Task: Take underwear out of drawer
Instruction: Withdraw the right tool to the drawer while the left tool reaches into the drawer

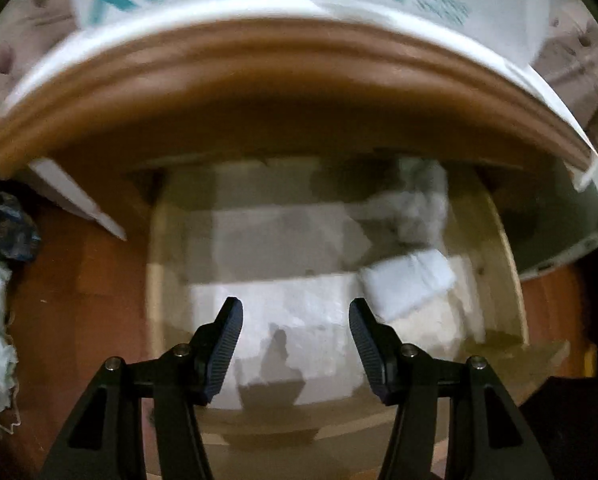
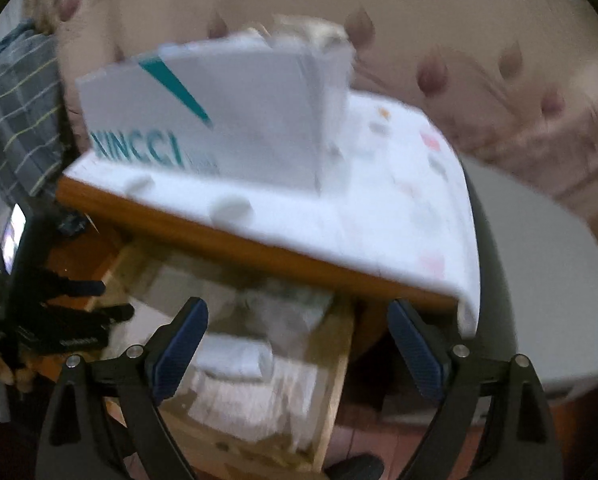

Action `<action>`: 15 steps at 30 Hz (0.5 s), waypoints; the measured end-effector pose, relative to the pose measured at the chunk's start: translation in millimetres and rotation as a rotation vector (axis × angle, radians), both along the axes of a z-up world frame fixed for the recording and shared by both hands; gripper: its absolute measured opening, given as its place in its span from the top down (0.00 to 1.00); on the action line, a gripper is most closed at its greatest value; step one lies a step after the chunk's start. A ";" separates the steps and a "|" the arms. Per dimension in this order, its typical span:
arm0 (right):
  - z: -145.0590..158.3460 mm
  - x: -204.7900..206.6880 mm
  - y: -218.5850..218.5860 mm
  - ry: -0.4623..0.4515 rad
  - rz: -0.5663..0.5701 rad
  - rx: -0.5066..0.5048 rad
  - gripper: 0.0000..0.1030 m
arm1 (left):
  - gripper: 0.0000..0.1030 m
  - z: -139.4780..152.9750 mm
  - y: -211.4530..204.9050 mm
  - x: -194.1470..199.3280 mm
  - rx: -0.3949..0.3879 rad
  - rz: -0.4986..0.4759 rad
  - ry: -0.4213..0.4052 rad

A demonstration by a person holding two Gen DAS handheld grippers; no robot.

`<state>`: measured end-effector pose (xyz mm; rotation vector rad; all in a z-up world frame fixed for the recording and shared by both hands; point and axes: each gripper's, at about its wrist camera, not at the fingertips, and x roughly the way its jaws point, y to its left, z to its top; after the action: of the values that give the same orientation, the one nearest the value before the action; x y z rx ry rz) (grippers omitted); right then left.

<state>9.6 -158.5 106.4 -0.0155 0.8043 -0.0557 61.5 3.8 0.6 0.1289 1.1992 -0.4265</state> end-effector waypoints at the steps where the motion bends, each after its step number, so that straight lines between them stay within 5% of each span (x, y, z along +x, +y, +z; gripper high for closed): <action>1: -9.3 -2.5 -3.9 0.012 -0.015 0.006 0.13 | 0.45 -4.6 -4.7 -1.3 -0.015 -0.012 0.033; 6: -32.9 -8.6 -24.4 0.027 -0.076 0.061 0.13 | 0.44 -18.1 -27.6 -6.2 -0.012 -0.039 0.098; 15: -25.0 -17.2 -60.3 -0.028 -0.200 0.148 0.13 | 0.42 -48.9 -58.1 6.7 -0.064 0.058 0.299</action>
<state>-7.5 -218.8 81.4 0.2056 0.7787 -0.1850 68.3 -54.3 -48.4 -0.0266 1.4778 -0.4437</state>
